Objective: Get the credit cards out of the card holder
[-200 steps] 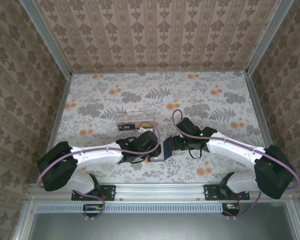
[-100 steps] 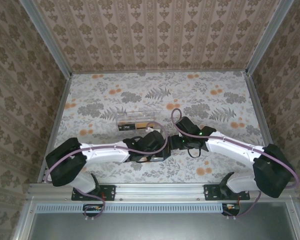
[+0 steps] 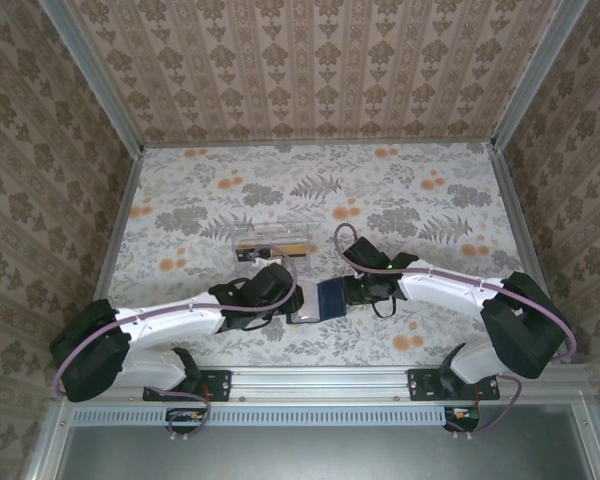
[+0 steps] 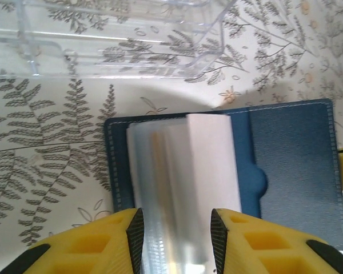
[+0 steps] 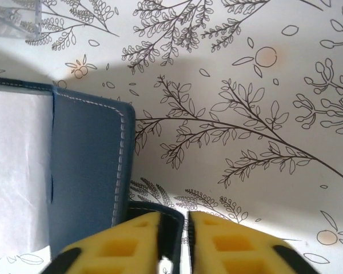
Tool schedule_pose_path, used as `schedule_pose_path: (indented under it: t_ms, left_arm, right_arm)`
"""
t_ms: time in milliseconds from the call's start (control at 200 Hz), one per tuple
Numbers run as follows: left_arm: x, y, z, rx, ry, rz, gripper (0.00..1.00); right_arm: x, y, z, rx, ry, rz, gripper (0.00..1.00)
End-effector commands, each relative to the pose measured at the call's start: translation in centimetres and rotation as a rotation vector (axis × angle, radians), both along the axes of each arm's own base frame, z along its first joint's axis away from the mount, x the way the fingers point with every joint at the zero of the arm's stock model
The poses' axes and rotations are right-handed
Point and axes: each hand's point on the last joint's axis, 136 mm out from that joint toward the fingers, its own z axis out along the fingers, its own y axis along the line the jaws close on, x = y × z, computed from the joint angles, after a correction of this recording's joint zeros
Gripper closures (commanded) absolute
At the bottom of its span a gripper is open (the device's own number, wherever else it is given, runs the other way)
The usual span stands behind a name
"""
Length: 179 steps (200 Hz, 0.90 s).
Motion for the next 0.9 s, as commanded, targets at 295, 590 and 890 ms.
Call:
schedule_pose_path:
  t_ms: [295, 590, 890]
  left_arm:
    - [-0.3, -2.2, -1.9, -0.050, 0.076, -0.036, 0.56]
    - [-0.8, -4.6, -0.8, -0.104, 0.044, -0.108, 0.48]
    - [-1.1, -6.7, 0.8, -0.145, 0.006, -0.173, 0.39]
  right_arm:
    - [-0.3, 0.4, -0.9, -0.006, 0.020, 0.002, 0.81]
    - [-0.5, 0.4, -1.3, -0.008, 0.026, 0.000, 0.80]
    - [-0.7, 0.4, -1.6, -0.006, 0.030, -0.001, 0.79]
